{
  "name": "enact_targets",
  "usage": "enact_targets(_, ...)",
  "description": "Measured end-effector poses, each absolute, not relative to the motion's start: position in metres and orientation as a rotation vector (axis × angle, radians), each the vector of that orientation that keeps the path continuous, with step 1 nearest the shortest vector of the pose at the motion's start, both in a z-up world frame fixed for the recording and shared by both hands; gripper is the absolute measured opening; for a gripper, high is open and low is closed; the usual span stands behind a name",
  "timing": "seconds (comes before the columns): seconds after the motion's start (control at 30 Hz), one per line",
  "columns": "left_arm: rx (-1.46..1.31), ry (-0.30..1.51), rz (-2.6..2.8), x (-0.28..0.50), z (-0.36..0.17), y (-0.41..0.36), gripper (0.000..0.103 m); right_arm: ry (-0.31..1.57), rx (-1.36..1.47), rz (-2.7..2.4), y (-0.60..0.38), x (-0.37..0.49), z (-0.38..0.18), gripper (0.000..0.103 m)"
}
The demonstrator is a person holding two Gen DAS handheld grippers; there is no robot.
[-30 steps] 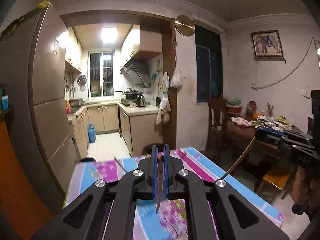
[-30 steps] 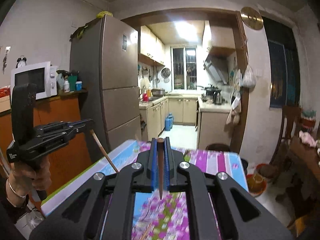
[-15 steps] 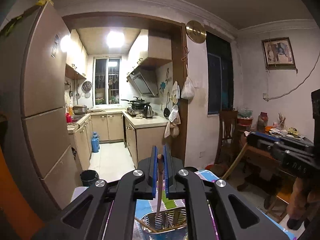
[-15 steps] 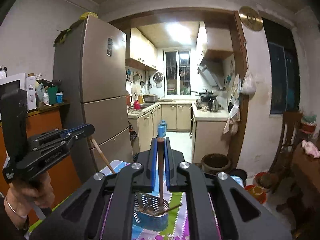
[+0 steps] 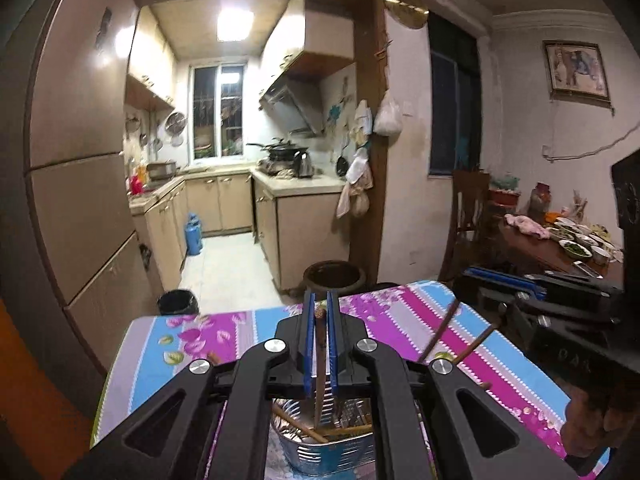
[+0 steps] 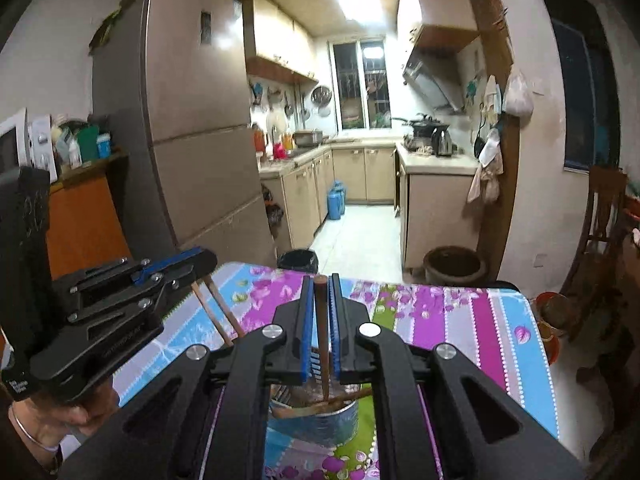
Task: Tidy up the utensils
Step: 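Drop both chopsticks into the blue holder by opening both grippers, then bring both open grippers back over the remaining chopsticks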
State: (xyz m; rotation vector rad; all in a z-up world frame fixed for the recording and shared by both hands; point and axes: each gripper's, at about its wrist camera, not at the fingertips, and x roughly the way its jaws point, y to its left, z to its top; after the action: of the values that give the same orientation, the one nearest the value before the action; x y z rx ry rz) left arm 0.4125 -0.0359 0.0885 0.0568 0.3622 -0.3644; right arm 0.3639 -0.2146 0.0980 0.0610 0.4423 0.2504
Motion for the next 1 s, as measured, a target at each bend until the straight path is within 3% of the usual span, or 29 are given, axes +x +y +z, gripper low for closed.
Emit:
enact_targets(0.07,0.058,0.364,-0.355,0.412,0.089,-0.033,0.008,0.389,0.061,0.238,-0.217,0.354,0.109,0.039)
enact_targets(0.33,-0.006,0.182,-0.273,0.344,0.154,0.021,0.008,0.190,0.063,0.178,-0.265,0.279,0.178,0.039)
enact_targets(0.47,0.023,0.082,-0.187,0.270,0.179,0.054,0.034,0.127,0.025,0.141,-0.294,0.216,0.196,0.041)
enact_targets(0.53,0.055,0.067,-0.168,0.224,0.181,0.075,0.035,0.104,-0.017,0.122,-0.307,0.171,0.194,0.051)
enact_targets(0.67,0.109,0.122,-0.093,0.150,0.158,0.109,0.039,0.126,-0.111,0.051,-0.324,0.093,0.167,0.068)
enact_targets(0.83,0.158,0.225,0.009,0.075,0.098,0.148,0.039,0.294,-0.091,-0.018,-0.339,0.021,0.091,0.068)
enact_targets(1.0,0.136,0.347,0.063,0.012,0.002,0.166,0.039,0.443,-0.106,-0.084,-0.318,-0.021,-0.004,0.067)
